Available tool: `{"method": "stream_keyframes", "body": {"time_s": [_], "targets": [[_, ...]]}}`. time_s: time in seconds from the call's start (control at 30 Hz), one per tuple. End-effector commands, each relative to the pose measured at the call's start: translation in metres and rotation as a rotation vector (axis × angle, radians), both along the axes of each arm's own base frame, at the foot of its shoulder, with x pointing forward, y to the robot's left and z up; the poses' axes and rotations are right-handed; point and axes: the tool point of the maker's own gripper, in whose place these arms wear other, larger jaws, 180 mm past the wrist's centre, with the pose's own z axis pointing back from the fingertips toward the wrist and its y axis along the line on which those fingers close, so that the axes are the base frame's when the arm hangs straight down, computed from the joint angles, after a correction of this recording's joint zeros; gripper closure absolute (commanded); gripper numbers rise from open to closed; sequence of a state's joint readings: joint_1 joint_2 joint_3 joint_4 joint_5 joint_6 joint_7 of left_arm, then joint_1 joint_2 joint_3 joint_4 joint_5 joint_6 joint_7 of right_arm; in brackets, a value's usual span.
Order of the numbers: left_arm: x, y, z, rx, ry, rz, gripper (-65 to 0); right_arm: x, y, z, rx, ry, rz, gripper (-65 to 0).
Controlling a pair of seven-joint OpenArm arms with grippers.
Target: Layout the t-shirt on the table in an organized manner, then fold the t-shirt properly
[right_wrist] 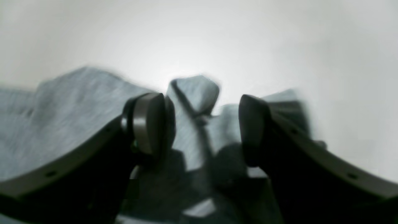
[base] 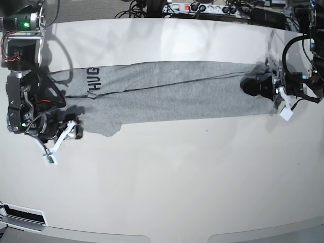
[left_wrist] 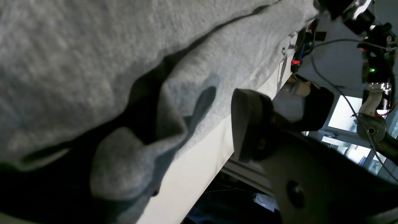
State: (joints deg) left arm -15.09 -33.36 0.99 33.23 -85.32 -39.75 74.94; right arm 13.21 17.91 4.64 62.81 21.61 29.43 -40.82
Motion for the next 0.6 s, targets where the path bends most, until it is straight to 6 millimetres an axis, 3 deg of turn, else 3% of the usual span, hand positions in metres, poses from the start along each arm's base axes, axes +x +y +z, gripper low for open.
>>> {"method": "stream_keyframes", "body": {"time_s": [0.0,0.23,0.27,0.37,0.4,0.47,0.57], "targets": [[0.008,0.008,0.006,0.019,-0.027,0.002,-35.2,0.018,-0.005,0.02,0.008,-0.066,-0.008,-39.0],[0.008,0.008,0.007,0.019,-0.028,0.003,-35.1,0.022,0.008,0.029,0.084,-0.094,0.017,-37.4],[0.008,0.008,0.007,0.019,-0.028,0.003,-35.1,0.021,0.01,0.029,0.086,-0.096,0.03,-33.2],[0.008,0.008,0.007,0.019,-0.029,0.004,-35.1,0.019,0.015,0.03,0.093,-0.102,0.076,-12.3],[0.008,0.008,0.007,0.019,-0.028,0.003,-35.2,0.018,0.017,0.031,0.096,-0.104,0.096,-8.8],[0.008,0.008,0.007,0.019,-0.027,0.002,-35.2,0.017,0.018,0.031,0.093,-0.104,0.107,-13.7],[0.008,0.008,0.006,0.019,-0.027,0.002,-35.1,0.018,0.003,0.024,0.036,-0.079,0.035,-38.6]]}}
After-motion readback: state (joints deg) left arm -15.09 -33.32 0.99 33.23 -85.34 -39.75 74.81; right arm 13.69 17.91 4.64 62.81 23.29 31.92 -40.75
